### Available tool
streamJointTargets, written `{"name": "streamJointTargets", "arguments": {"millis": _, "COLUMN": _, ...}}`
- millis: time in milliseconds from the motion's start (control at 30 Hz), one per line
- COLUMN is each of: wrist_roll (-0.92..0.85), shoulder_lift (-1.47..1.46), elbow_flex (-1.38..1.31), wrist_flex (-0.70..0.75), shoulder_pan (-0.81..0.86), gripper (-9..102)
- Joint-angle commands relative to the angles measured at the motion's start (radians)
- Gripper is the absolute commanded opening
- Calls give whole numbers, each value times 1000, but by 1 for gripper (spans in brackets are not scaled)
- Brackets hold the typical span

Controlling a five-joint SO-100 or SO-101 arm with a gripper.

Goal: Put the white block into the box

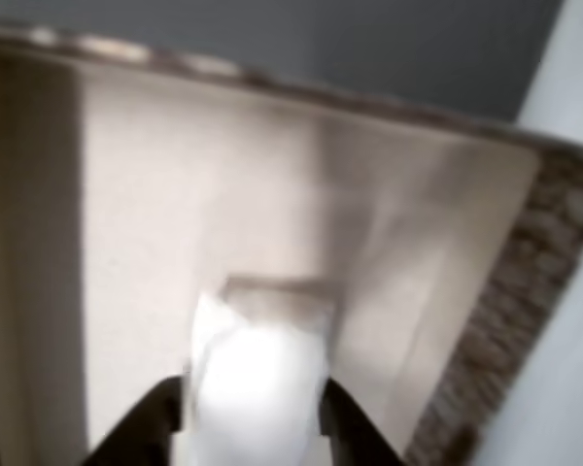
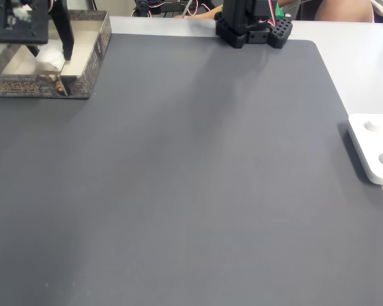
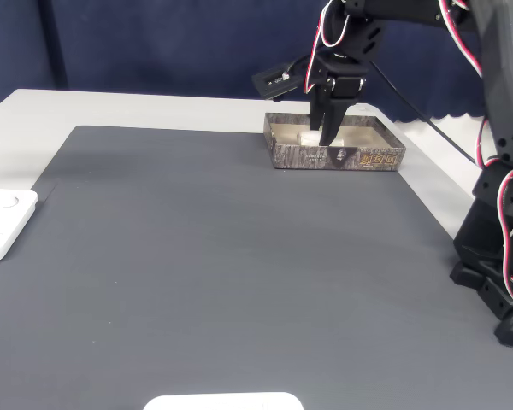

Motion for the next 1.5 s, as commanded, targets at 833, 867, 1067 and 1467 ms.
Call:
{"name": "streamJointTargets", "arguments": {"millis": 833, "wrist_roll": -20, "shoulder_lift": 373, "elbow_flex": 60, "wrist_flex": -26, "shoulder_pan": -40, "gripper": 29}}
{"name": "streamJointTargets", "arguments": {"millis": 867, "wrist_roll": -29, "shoulder_lift": 396, "elbow_flex": 80, "wrist_flex": -26, "shoulder_pan": -43, "gripper": 28}}
{"name": "streamJointTargets", "arguments": {"millis": 1067, "wrist_roll": -158, "shoulder_lift": 569, "elbow_flex": 258, "wrist_flex": -26, "shoulder_pan": -64, "gripper": 21}}
{"name": "streamJointTargets", "arguments": {"millis": 1467, "wrist_roll": -434, "shoulder_lift": 953, "elbow_flex": 586, "wrist_flex": -2, "shoulder_pan": -189, "gripper": 16}}
